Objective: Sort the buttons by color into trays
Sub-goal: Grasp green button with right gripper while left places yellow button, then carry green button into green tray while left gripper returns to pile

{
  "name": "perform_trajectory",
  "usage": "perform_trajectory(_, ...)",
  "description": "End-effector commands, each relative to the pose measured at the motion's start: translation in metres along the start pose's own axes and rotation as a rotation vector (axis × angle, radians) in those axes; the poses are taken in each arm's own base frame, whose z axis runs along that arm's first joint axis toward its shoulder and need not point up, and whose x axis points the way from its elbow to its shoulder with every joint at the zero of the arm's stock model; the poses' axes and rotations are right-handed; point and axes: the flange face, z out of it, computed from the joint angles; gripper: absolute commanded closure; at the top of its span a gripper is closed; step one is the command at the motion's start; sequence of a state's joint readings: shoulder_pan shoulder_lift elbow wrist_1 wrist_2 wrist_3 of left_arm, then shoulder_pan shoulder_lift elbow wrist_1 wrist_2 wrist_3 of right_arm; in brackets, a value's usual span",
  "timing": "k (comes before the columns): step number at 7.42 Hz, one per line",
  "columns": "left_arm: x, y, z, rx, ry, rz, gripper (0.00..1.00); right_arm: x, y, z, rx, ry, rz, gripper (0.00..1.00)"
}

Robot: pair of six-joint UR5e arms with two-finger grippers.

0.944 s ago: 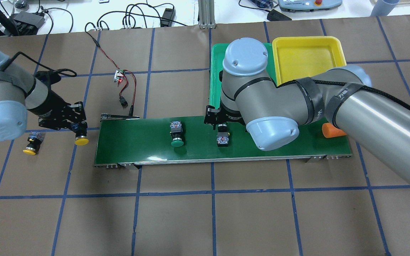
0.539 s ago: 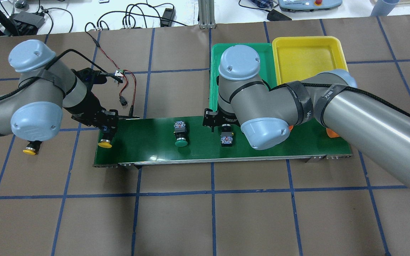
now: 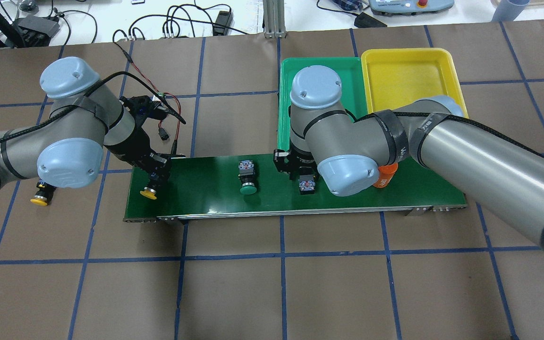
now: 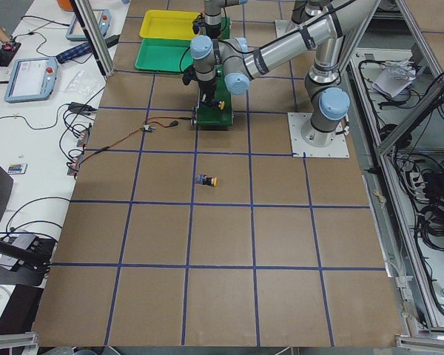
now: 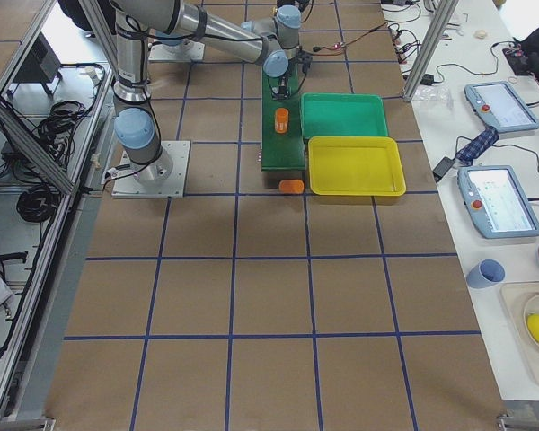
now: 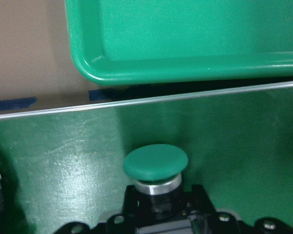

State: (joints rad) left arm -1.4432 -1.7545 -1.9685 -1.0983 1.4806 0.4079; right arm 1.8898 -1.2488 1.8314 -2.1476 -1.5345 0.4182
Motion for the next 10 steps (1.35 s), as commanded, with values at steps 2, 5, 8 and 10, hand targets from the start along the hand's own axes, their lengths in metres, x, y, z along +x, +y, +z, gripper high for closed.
perform_trajectory(2, 0.001, -0.003, 0.006, -0.009, 0.003, -0.167, 0.67, 0.024, -0.034, -0.047, 0.114, 0.022, 0.018, 1.0)
perform_trajectory(5, 0.006, 0.003, -0.029, 0.047, -0.02, -0.136, 0.0, 0.043, -0.115, -0.071, 0.236, -0.026, 0.039, 1.0)
perform_trajectory(8, -0.128, 0.023, -0.059, 0.073, -0.044, -0.212, 0.0, 0.043, -0.151, -0.012, 0.256, -0.009, 0.007, 1.0)
perform_trajectory(10, -0.223, 0.018, -0.061, 0.066, -0.077, -0.121, 0.0, 0.085, -0.166, 0.002, 0.218, 0.006, 0.071, 0.81)
